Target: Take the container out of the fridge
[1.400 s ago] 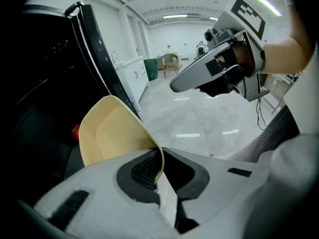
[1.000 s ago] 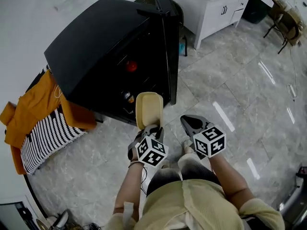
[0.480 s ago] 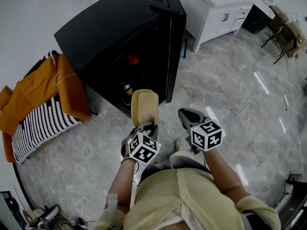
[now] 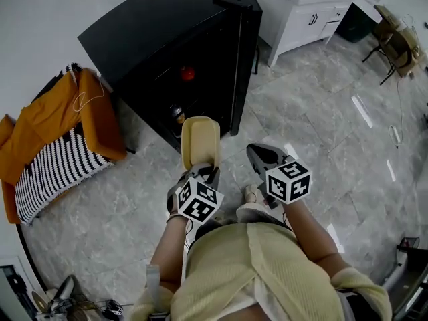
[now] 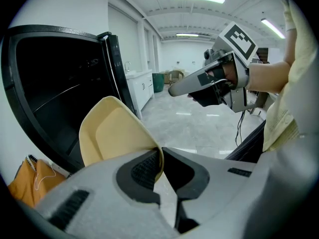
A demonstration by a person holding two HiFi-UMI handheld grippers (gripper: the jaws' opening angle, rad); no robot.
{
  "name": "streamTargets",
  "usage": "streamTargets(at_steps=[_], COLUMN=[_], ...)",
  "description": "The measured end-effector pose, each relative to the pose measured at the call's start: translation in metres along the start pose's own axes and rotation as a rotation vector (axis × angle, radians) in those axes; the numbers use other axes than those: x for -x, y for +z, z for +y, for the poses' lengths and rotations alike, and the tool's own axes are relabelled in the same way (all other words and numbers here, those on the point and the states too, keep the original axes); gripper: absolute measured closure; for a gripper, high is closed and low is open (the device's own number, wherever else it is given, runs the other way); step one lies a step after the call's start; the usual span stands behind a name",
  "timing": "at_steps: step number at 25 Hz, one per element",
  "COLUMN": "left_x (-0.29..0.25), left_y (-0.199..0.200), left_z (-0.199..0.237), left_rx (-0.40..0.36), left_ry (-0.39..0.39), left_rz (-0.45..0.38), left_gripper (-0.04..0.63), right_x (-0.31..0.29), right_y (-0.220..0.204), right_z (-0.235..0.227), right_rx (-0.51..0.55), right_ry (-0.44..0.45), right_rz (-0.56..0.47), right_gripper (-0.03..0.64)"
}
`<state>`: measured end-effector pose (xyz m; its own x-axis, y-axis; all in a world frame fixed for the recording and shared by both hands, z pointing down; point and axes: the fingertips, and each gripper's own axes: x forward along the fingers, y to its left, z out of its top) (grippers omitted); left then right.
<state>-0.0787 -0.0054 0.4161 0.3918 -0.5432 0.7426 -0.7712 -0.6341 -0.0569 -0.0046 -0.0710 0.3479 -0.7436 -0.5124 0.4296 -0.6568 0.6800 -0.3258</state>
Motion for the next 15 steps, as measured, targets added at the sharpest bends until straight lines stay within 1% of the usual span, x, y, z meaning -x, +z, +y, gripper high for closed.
streamTargets(at_steps=[5,15], left_x=[0.0073,0.0091], left_y=[0.0005,-0.003], left_z=[-0.0009,-0.0033], left_rx=[0.01,0.005], left_ry=[-0.007,-0.023], left_rz=[-0.02,-0.019], left_gripper=[0.563,0.562], right_x=[-0.0017,-0.0033], right_y=[-0.0007,-0.0029], right_z=[0.0048,0.0072], right_rx=[0.0,-0.004], right_ry=[-0.003,-0.014], right_rz=[-0.002,-0.003], right_gripper=[0.589,0.589])
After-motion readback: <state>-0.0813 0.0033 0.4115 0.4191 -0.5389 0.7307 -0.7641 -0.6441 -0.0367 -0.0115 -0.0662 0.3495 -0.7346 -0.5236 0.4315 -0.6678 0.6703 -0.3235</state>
